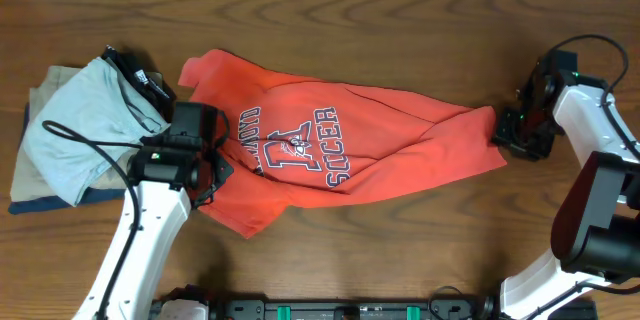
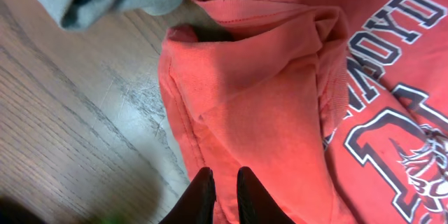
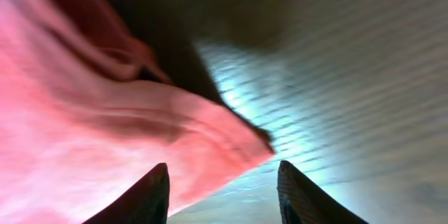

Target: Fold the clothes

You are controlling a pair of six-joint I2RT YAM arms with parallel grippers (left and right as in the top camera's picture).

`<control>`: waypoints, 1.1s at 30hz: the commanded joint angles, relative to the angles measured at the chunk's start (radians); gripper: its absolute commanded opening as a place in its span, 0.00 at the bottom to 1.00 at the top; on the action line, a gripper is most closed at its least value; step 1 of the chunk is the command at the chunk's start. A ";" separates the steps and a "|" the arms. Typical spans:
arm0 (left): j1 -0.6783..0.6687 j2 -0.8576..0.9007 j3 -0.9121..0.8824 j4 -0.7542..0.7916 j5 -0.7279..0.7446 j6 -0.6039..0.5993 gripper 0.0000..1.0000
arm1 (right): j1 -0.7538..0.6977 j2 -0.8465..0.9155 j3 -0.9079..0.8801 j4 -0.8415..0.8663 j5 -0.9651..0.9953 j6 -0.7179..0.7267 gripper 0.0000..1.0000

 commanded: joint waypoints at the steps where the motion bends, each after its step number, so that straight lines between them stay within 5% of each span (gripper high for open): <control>1: 0.005 0.011 0.001 -0.014 -0.008 0.006 0.15 | -0.011 -0.017 -0.045 0.021 0.074 0.016 0.51; 13: 0.005 0.011 0.001 -0.086 -0.008 0.010 0.15 | -0.009 -0.017 -0.291 0.296 -0.036 0.015 0.52; 18: 0.005 0.011 0.001 -0.094 -0.008 0.010 0.15 | -0.008 -0.017 -0.312 0.319 -0.069 0.010 0.32; 26: 0.005 0.011 0.001 -0.101 -0.008 0.010 0.15 | -0.008 -0.017 -0.312 0.240 -0.161 -0.060 0.30; 30: 0.005 0.011 0.001 -0.101 -0.008 0.010 0.15 | -0.008 -0.017 -0.312 0.222 -0.162 -0.061 0.02; 33: 0.005 0.011 0.001 -0.102 -0.008 0.010 0.15 | -0.009 -0.017 -0.312 0.226 -0.161 -0.064 0.01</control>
